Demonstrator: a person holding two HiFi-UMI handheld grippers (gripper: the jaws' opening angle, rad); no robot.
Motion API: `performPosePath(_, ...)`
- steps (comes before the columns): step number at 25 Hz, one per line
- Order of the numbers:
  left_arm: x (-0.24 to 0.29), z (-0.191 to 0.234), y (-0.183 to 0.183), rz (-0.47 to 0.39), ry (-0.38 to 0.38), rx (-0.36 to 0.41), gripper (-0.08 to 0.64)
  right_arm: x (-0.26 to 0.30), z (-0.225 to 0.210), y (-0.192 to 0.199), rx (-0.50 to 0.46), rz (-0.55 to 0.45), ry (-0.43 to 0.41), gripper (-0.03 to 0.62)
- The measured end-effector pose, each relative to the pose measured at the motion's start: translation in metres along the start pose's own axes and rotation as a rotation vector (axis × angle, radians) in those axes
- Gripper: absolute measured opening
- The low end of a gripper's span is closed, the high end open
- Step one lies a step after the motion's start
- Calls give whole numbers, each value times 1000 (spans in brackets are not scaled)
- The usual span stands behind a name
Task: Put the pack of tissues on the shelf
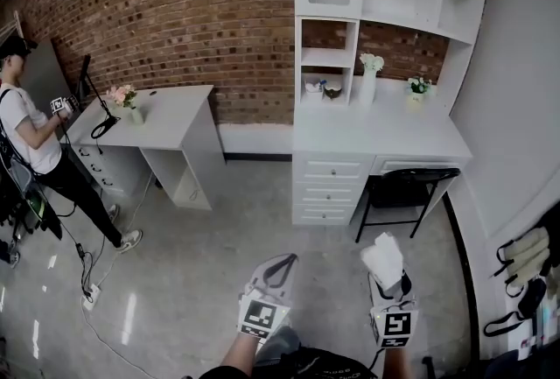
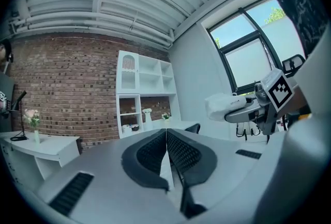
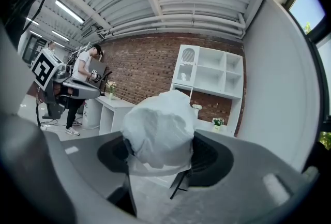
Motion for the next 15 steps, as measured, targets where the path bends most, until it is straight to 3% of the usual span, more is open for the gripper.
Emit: performPosePath(15, 79, 93, -7, 4, 79, 11, 11, 109, 17, -21, 31, 30, 47, 265)
Point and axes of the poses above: the fingertips, and each gripper's own axes: x forward along the fingers, z to its left, y out of its underside, the point moved 2 cm from there along -x, backward along the fingers, and after that the axes turned 7 degrees about -x, right-handed, at the moved point
